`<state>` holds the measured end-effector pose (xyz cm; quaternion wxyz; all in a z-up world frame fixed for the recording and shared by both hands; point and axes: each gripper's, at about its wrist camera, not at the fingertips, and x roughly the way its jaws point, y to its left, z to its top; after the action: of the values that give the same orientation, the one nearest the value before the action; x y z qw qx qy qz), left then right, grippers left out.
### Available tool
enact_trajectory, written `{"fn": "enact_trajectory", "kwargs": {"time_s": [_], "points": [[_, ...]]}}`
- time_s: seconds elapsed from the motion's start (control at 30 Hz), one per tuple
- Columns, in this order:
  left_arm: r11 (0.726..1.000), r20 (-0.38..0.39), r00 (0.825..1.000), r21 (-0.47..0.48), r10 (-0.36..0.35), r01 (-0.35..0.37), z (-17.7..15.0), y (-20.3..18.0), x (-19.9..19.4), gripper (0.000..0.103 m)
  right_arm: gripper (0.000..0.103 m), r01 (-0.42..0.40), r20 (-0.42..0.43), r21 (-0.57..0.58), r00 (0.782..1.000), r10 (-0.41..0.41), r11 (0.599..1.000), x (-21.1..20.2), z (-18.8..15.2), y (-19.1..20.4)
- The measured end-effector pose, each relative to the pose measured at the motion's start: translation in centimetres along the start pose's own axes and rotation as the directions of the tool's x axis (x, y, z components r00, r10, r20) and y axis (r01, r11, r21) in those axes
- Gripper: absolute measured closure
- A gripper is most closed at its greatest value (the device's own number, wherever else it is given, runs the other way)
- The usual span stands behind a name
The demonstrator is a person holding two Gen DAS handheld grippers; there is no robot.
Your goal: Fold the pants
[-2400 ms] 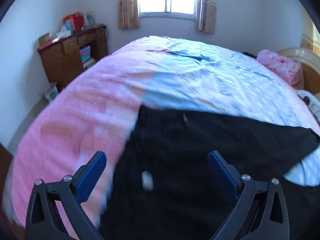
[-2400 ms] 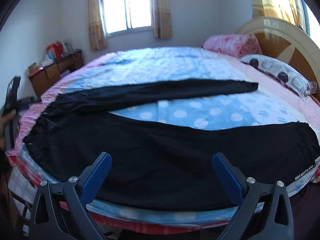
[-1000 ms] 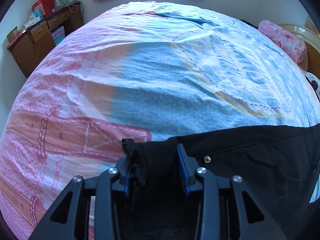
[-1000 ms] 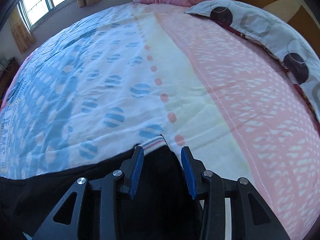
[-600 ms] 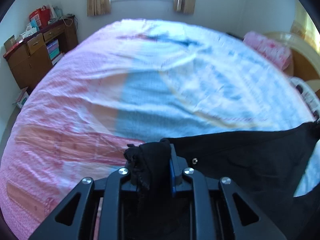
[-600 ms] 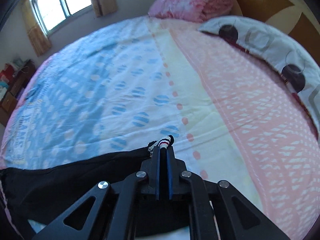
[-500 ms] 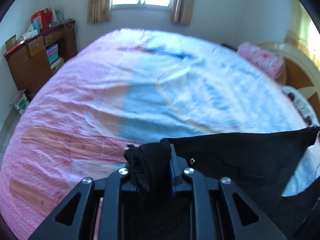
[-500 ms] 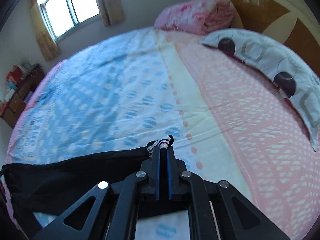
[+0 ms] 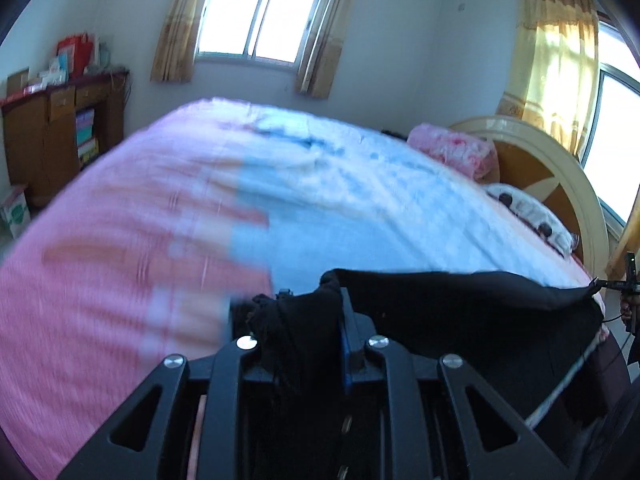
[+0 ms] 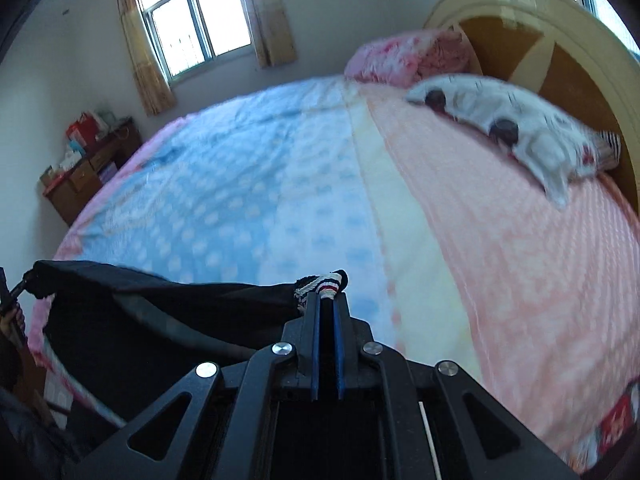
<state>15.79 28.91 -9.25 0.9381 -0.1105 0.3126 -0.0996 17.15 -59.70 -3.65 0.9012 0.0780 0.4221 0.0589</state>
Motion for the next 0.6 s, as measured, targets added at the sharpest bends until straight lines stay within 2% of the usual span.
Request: {"fn": "enact_trajectory", "kwargs": {"time_s": [0.1,0.13,0.2,0.33,0.4,0.5,0.6], "points": [[0.999,-0.058,0.998,0.040,0.020,-0.018,-3.0,0.3,0.6,0.075,0.094,0.030,-0.053,0.010,0.998,-0.029,1.000,0.0,-3.3,-0.3],[0.998,-0.070,0.997,0.051,0.036,-0.032,-3.8,0.4,0.9,0.070,0.093,0.047,-0.068,0.007,0.997,-0.047,0.999,-0.2,-3.9,-0.1],[0.998,-0.070,0.997,0.056,0.042,-0.038,-4.7,0.3,0.8,0.066,0.072,0.102,-0.054,-0.004,0.993,-0.102,0.995,-1.2,-4.6,0.5],[0.997,-0.047,0.998,0.065,0.040,-0.037,-5.3,0.4,0.2,0.061,0.066,0.126,-0.025,-0.042,0.992,-0.127,0.991,-3.5,-5.8,3.0],[0.997,-0.048,0.998,0.072,0.041,-0.037,-5.9,0.4,0.1,0.060,0.066,0.134,-0.005,-0.085,0.991,-0.135,0.987,-4.2,-5.9,5.6],[0.996,-0.037,0.998,0.081,0.041,-0.038,-6.2,0.3,0.0,0.060,0.066,0.063,0.020,-0.197,0.998,-0.061,0.978,-3.1,-6.2,12.2],[0.995,-0.030,0.998,0.085,0.047,-0.044,-6.1,0.1,0.1,0.060,0.066,-0.022,-0.049,-0.386,0.999,0.003,0.922,1.1,-7.9,21.1]]}}
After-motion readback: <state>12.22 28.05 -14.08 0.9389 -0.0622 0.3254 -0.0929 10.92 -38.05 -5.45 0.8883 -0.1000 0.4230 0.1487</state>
